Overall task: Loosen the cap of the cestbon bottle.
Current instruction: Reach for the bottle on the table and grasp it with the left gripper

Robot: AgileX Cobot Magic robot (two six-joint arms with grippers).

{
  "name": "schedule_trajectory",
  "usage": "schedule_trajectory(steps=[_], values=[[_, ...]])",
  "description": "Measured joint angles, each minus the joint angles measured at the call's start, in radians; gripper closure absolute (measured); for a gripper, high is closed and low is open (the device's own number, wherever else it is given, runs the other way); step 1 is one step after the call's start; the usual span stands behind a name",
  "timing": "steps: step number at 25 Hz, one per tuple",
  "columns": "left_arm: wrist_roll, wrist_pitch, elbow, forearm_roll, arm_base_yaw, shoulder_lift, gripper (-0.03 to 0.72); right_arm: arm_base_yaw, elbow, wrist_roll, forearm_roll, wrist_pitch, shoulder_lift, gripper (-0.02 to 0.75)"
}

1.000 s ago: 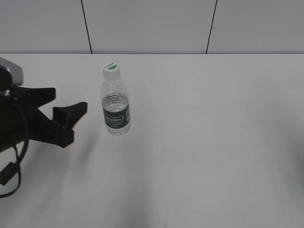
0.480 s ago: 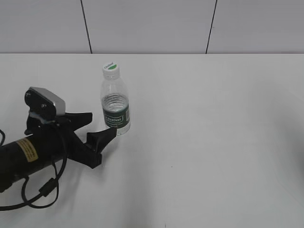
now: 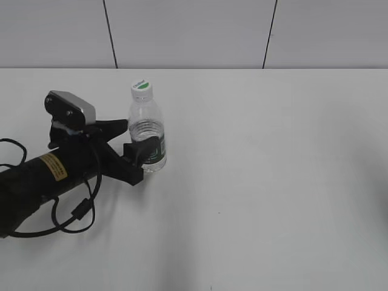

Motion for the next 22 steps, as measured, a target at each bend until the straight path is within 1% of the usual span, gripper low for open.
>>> schedule_trajectory(steps=[6,11,16,22], values=[[0.0,0.03,-0.088,0.027,0.0,0.018,0.19,0.0,0.0,0.0,0.0,0.0,0.0,0.279],[0.0,0.004,-0.104,0.03,0.0,0.095,0.19,0.0,0.0,0.0,0.0,0.0,0.0,0.279],[0.0,0.002,-0.149,0.043,0.0,0.16,0.19,0.0,0.0,0.0,0.001,-0.005,0.0,0.279],[0.001,0.001,-0.168,0.055,0.0,0.174,0.19,0.0,0.0,0.0,0.001,-0.018,0.0,0.279]])
